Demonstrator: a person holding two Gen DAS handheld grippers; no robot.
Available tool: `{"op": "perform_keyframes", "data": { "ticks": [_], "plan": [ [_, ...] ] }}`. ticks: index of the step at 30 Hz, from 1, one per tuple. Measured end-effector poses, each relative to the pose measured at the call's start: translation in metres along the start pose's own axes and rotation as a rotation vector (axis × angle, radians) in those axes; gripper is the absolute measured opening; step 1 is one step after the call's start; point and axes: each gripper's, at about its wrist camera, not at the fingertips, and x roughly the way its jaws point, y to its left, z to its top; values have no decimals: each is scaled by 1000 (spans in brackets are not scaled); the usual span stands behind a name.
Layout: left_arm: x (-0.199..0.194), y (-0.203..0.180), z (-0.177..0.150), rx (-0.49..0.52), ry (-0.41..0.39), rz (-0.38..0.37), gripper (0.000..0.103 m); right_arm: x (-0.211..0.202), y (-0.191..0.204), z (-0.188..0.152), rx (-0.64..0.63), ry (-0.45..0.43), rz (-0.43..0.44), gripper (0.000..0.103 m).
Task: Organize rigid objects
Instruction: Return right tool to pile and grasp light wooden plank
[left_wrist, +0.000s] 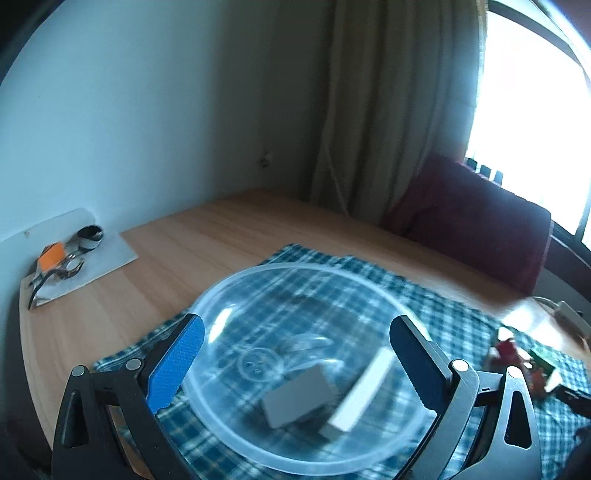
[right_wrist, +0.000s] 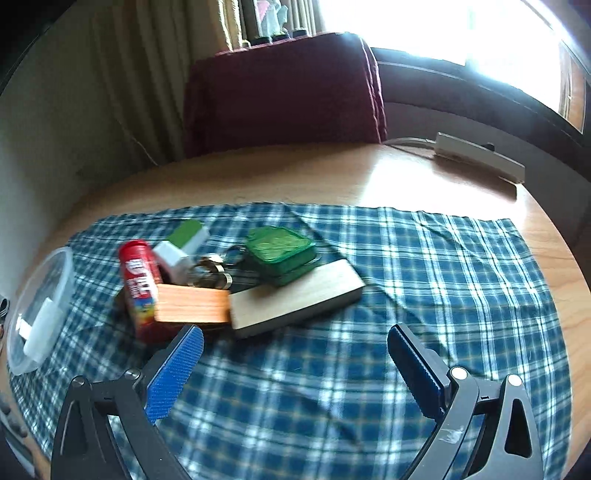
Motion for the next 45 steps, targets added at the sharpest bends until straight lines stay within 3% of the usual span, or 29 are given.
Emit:
{"op": "perform_keyframes", "data": {
  "ticks": [5,13,25,32,37,42,43,45],
  "plan": [
    [-9,-23,7,30,4,-75,101,13,-6,8,-13,47,20,102],
    [-3,-57,9,63,81,-178,101,32,3,10,-77,92,8,102],
    [12,-113,-4,176,193,-294,101,40,-2,13,-90,91,19,101],
    [21,-138,-15,238,257,-324,101,35,10,9,-145,74,13,75],
    [25,-152,-20,273,286,-331,101,32,9,8,-145,76,14,68],
    [28,-163,-25,304,307,-341,101,30,-3,9,-101,79,10,68],
    [27,-167,-26,311,310,-348,101,30,-5,10,-92,80,16,70],
    [27,-172,-26,324,310,-360,101,30,-13,11,-65,87,30,84]
  ]
}}
